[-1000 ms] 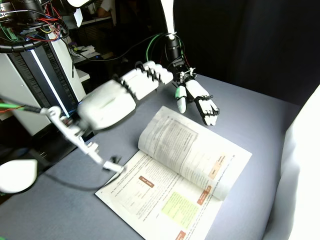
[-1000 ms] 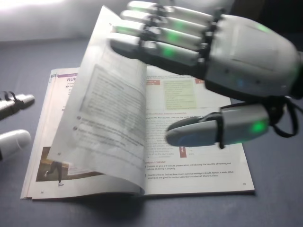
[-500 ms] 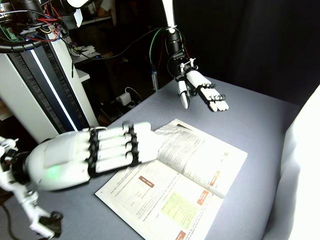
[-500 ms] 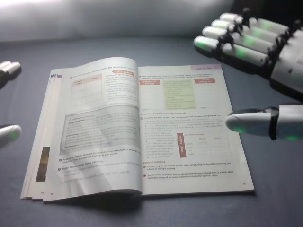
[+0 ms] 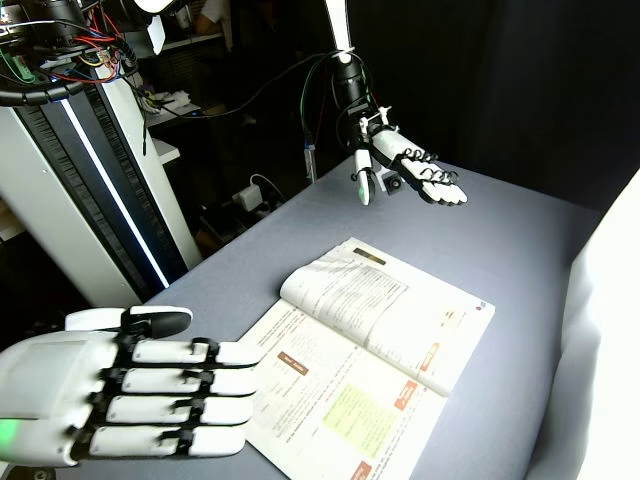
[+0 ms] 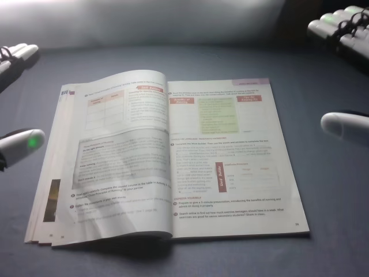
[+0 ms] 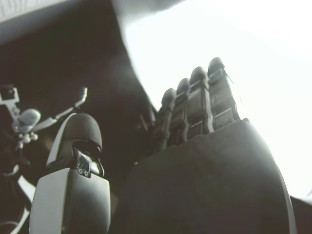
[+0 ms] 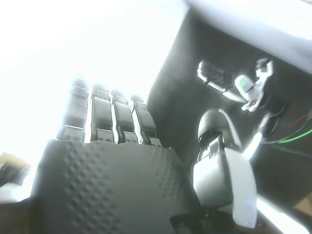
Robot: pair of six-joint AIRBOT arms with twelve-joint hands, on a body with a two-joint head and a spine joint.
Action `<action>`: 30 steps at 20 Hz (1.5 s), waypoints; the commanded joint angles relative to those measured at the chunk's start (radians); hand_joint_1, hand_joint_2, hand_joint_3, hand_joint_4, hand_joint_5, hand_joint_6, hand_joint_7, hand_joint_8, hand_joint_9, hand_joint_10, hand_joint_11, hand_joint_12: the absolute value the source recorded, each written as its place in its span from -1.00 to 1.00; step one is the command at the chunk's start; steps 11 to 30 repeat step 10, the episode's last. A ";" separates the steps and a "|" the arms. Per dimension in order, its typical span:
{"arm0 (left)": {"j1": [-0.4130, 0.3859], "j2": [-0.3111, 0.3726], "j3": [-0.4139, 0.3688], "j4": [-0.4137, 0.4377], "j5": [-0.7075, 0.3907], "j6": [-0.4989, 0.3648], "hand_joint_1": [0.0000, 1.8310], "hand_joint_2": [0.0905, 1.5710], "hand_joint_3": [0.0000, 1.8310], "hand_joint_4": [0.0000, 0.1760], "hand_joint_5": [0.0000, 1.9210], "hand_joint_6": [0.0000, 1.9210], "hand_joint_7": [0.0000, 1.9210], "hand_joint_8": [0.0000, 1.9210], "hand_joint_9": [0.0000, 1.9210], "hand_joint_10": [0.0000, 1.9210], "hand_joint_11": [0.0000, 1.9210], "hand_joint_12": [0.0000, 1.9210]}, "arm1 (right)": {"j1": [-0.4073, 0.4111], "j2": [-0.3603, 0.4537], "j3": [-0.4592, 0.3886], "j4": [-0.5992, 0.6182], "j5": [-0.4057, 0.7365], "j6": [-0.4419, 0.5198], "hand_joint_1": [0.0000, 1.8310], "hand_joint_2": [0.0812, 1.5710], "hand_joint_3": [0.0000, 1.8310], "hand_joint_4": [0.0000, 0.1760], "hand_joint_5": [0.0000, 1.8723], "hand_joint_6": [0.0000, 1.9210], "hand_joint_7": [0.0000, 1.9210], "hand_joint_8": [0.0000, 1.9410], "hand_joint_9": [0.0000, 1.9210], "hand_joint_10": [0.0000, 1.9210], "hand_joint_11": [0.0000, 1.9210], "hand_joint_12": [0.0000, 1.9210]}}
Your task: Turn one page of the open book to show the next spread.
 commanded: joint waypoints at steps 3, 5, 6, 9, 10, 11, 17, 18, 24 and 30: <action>-0.038 -0.008 0.019 -0.002 -0.134 -0.001 -0.63 0.67 -0.99 -1.00 -1.00 -1.00 -1.00 -1.00 -1.00 -1.00 -1.00 -1.00 | 0.002 0.034 -0.018 0.032 0.233 -0.017 -0.74 0.54 -1.00 0.51 -1.00 -1.00 -1.00 -1.00 -1.00 -1.00 -0.96 -0.98; -0.049 -0.008 0.023 -0.001 -0.157 0.001 -0.43 0.71 -0.99 -0.10 -1.00 -1.00 -1.00 -1.00 -1.00 -1.00 -1.00 -1.00 | -0.001 0.055 -0.030 0.034 0.269 -0.034 -0.68 0.53 -1.00 0.21 -1.00 -1.00 -1.00 -1.00 -0.99 -1.00 -1.00 -0.62; -0.050 -0.007 0.023 -0.003 -0.173 0.002 -0.50 0.73 -0.98 -0.07 -1.00 -1.00 -1.00 -1.00 -1.00 -1.00 -1.00 -1.00 | -0.001 0.059 -0.031 0.034 0.285 -0.034 -0.65 0.55 -1.00 -0.12 -1.00 -1.00 -1.00 -1.00 -0.98 -0.99 -1.00 -0.65; -0.058 -0.010 0.021 -0.003 -0.204 0.007 -0.69 0.75 -0.99 0.14 -1.00 -1.00 -1.00 -1.00 -1.00 -1.00 -1.00 -1.00 | -0.003 0.066 -0.033 0.036 0.345 -0.035 -0.76 0.59 -1.00 -0.16 -1.00 -1.00 -1.00 -1.00 -0.98 -0.99 -1.00 -0.55; -0.066 -0.013 0.023 0.001 -0.209 0.009 -0.73 0.76 -0.99 -0.03 -1.00 -1.00 -1.00 -1.00 -1.00 -1.00 -1.00 -1.00 | -0.003 0.070 -0.033 0.035 0.362 -0.036 -0.86 0.61 -1.00 -0.71 -1.00 -1.00 -1.00 -1.00 -1.00 -1.00 -1.00 -0.86; -0.066 -0.013 0.023 0.001 -0.209 0.009 -0.73 0.76 -0.99 -0.03 -1.00 -1.00 -1.00 -1.00 -1.00 -1.00 -1.00 -1.00 | -0.003 0.070 -0.033 0.035 0.362 -0.036 -0.86 0.61 -1.00 -0.71 -1.00 -1.00 -1.00 -1.00 -1.00 -1.00 -1.00 -0.86; -0.066 -0.013 0.023 0.001 -0.209 0.009 -0.73 0.76 -0.99 -0.03 -1.00 -1.00 -1.00 -1.00 -1.00 -1.00 -1.00 -1.00 | -0.003 0.070 -0.033 0.035 0.362 -0.036 -0.86 0.61 -1.00 -0.71 -1.00 -1.00 -1.00 -1.00 -1.00 -1.00 -1.00 -0.86; -0.066 -0.013 0.023 0.001 -0.209 0.009 -0.73 0.76 -0.99 -0.03 -1.00 -1.00 -1.00 -1.00 -1.00 -1.00 -1.00 -1.00 | -0.003 0.070 -0.033 0.035 0.362 -0.036 -0.86 0.61 -1.00 -0.71 -1.00 -1.00 -1.00 -1.00 -1.00 -1.00 -1.00 -0.86; -0.066 -0.013 0.023 0.001 -0.209 0.009 -0.73 0.76 -0.99 -0.03 -1.00 -1.00 -1.00 -1.00 -1.00 -1.00 -1.00 -1.00 | -0.003 0.070 -0.033 0.035 0.362 -0.036 -0.86 0.61 -1.00 -0.71 -1.00 -1.00 -1.00 -1.00 -1.00 -1.00 -1.00 -0.86; -0.066 -0.013 0.023 0.001 -0.209 0.009 -0.73 0.76 -0.99 -0.03 -1.00 -1.00 -1.00 -1.00 -1.00 -1.00 -1.00 -1.00 | -0.003 0.070 -0.033 0.035 0.362 -0.036 -0.86 0.61 -1.00 -0.71 -1.00 -1.00 -1.00 -1.00 -1.00 -1.00 -1.00 -0.86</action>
